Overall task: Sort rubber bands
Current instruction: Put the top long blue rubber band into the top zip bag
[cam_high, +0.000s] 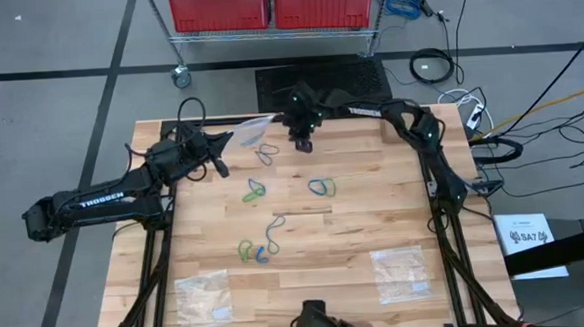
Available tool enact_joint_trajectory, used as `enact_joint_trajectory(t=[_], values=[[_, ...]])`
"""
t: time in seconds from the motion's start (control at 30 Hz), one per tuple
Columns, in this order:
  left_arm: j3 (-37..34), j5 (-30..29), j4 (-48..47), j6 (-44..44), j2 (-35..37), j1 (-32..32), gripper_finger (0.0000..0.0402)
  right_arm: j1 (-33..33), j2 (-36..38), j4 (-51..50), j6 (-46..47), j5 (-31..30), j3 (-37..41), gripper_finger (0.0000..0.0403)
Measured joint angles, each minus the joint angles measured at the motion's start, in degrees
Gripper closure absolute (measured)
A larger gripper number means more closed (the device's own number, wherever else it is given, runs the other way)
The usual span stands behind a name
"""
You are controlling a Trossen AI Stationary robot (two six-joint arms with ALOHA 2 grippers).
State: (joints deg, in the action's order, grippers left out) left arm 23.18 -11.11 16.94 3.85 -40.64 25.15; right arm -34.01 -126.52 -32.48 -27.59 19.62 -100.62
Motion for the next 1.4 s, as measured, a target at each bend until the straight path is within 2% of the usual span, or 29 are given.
enact_joint_trajectory(t=[0.13, 0.33, 0.43, 0.57, 0.67, 1.07, 1.2, 1.4], values=[[0.00, -0.12, -0.07, 0.99, 0.00, -0.01, 0.0402, 0.78, 0.09, -2.90, -2.53, 0.19, 0.04, 0.0309], [0.00, -2.54, -2.48, 2.61, -0.01, -0.01, 0.0402, 3.25, 4.47, -13.77, -2.61, -0.38, 0.02, 0.0315], [0.00, -4.31, -5.42, 3.02, -0.46, 0.01, 0.0402, 5.35, 6.78, -20.08, -2.45, -1.90, 0.02, 0.0337], [0.00, -5.71, -7.80, 3.05, -1.89, 0.01, 0.0402, 8.26, 10.21, -25.61, -3.16, -3.43, 0.02, 0.0390], [0.02, -5.71, -9.04, 2.77, -4.18, -0.01, 0.0402, 10.34, 12.41, -27.76, -2.38, -3.39, 0.02, 0.0397], [1.01, -5.94, -5.26, -0.51, -23.21, 1.73, 0.0402, 15.35, 20.12, -30.71, 1.28, -4.99, 0.02, 0.0403], [1.03, -6.11, -1.59, -0.70, -30.63, 2.73, 0.0402, 16.30, 21.10, -30.95, 1.66, -7.70, 0.02, 0.0403], [1.04, -6.18, 5.22, -2.04, -40.04, 4.50, 0.0402, 16.71, 21.11, -31.05, 1.59, -7.70, 0.02, 0.0403]])
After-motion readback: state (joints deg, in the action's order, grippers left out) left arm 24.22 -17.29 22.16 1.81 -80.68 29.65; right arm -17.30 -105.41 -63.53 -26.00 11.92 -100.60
